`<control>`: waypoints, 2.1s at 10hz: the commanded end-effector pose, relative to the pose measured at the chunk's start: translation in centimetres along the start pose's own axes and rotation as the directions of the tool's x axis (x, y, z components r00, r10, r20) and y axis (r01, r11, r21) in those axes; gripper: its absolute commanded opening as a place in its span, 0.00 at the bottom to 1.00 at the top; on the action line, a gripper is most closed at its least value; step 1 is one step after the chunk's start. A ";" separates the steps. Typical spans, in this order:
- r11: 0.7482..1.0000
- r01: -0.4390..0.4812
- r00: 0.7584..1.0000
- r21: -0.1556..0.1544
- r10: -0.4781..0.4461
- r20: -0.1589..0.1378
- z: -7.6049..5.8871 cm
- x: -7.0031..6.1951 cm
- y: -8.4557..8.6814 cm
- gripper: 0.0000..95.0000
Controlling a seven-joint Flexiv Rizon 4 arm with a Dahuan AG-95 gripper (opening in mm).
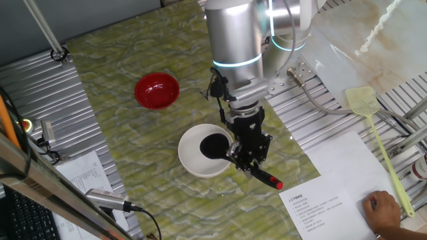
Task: Scoop water with a large spoon from one bowl to another
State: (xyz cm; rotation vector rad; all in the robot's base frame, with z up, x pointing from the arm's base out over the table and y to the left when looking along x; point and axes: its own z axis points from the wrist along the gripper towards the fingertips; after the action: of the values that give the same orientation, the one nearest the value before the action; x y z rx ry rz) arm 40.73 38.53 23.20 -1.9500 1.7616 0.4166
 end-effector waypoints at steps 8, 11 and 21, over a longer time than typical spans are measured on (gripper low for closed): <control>0.999 -0.046 0.999 -0.014 0.046 -0.008 0.1 0.1 0.0 0.00; 0.998 -0.048 0.999 -0.030 0.047 -0.010 0.1 0.1 0.0 0.00; 0.994 -0.088 0.996 -0.061 0.088 -0.016 0.1 0.1 0.0 0.00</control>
State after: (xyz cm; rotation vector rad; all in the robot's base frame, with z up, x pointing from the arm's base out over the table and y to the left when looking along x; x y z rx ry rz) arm 40.77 38.47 23.11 -1.9246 1.8709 0.4952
